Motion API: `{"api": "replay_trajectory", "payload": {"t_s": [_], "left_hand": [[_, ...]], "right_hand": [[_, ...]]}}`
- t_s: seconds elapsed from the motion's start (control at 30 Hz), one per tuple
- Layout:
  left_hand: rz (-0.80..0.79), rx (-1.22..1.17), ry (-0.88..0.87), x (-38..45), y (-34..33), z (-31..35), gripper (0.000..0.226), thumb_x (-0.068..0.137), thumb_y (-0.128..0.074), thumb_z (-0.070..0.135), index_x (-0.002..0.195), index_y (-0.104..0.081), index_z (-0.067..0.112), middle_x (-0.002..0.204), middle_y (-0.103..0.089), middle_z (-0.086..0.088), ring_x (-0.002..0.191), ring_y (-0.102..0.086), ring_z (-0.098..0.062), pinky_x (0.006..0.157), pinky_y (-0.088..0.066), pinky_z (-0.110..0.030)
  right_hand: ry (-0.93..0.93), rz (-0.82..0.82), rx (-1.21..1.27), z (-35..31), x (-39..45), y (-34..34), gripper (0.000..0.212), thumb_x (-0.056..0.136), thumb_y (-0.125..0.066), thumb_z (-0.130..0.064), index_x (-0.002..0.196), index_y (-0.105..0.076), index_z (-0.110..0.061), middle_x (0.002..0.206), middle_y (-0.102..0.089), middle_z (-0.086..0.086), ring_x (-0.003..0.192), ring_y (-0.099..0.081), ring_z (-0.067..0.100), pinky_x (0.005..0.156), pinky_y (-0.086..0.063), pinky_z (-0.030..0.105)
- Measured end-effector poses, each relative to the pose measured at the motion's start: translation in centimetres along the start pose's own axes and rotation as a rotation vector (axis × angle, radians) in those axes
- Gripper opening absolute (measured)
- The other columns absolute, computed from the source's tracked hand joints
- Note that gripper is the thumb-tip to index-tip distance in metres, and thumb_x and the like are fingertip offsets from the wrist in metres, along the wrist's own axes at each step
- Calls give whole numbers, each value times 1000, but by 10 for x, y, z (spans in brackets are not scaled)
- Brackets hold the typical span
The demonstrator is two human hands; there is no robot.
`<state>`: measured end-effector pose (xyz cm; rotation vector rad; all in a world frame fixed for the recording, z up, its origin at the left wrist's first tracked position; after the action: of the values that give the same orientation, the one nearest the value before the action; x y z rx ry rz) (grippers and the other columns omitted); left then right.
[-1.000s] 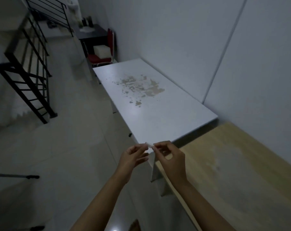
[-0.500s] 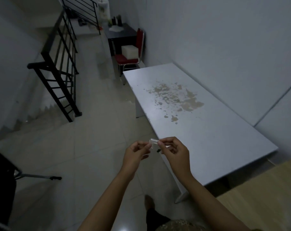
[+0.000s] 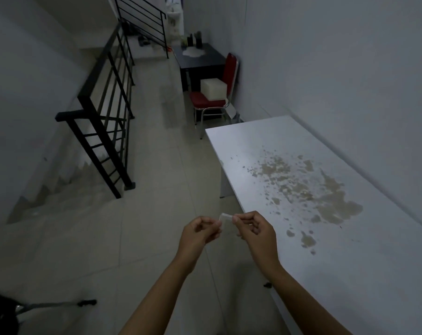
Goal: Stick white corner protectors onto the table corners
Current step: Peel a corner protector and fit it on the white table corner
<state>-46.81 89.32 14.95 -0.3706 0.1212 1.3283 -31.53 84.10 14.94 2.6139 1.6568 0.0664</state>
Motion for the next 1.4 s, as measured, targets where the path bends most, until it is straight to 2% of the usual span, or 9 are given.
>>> {"api": "replay_trajectory", "payload": {"t_s": [0.2,0.37,0.63,0.77,0.97,1.1,1.27,1.4], "left_hand": [[-4,9,13,100,30,38,24,84,-65,1,102,-59,-14,86,-65,-19,75,-65,-19,69,-56,-19],[-57,39,27,202,58,72,22,84,-66,2,101,-61,-11,83,-68,-14,72,-67,-14,67,-55,-18],[-156,80,35,348,100,138,23,83,-68,5,99,-62,-11,81,-69,-12,76,-68,-18,70,-55,-19],[-196,105,49,410,115,163,19,83,-68,6,97,-64,-7,81,-70,-10,79,-68,-18,70,-55,-19],[-239,142,80,513,128,188,17,83,-69,7,95,-65,-4,82,-68,-11,72,-68,-13,69,-56,-19],[-246,191,57,597,127,213,21,82,-71,11,100,-65,1,91,-70,-14,81,-69,-18,74,-57,-22],[-300,231,48,687,114,243,23,83,-69,8,104,-64,-2,89,-68,-13,78,-68,-17,71,-57,-20],[-335,249,58,747,104,258,19,83,-69,8,101,-65,1,88,-68,-12,77,-68,-17,72,-57,-21]], "right_hand": [[-33,8,20,-3,91,-53,12,84,-72,-25,89,-69,-14,85,-73,1,74,-69,17,71,-58,28],[-6,53,-9,-3,180,-104,14,84,-71,-23,91,-69,-10,85,-72,3,70,-68,12,67,-56,22],[43,156,-62,-13,312,-184,10,86,-69,-19,90,-69,-10,84,-73,0,70,-69,13,63,-57,21],[37,151,-56,-16,365,-215,3,86,-68,-17,89,-67,-15,84,-71,-2,70,-68,11,60,-55,18],[14,155,-92,-2,464,-250,5,87,-68,-19,90,-68,-16,84,-72,-1,69,-69,15,60,-56,21],[18,147,-83,-3,545,-269,5,87,-68,-21,91,-67,-17,85,-72,-3,71,-69,13,60,-55,20],[-26,165,-38,-3,636,-279,8,87,-68,-23,92,-68,-18,85,-71,1,71,-69,15,64,-58,26],[-43,170,-44,-1,691,-283,11,87,-68,-24,94,-67,-15,87,-72,3,71,-69,16,63,-56,23]]}}
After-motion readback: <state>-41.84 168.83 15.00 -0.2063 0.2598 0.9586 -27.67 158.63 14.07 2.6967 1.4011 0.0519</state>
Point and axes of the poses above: each hand's wrist, its own x-axis towards the middle knuckle, its own y-axis out of the back of the hand, z = x × y, the point moved 2 cm from there along x, towards the middle knuckle
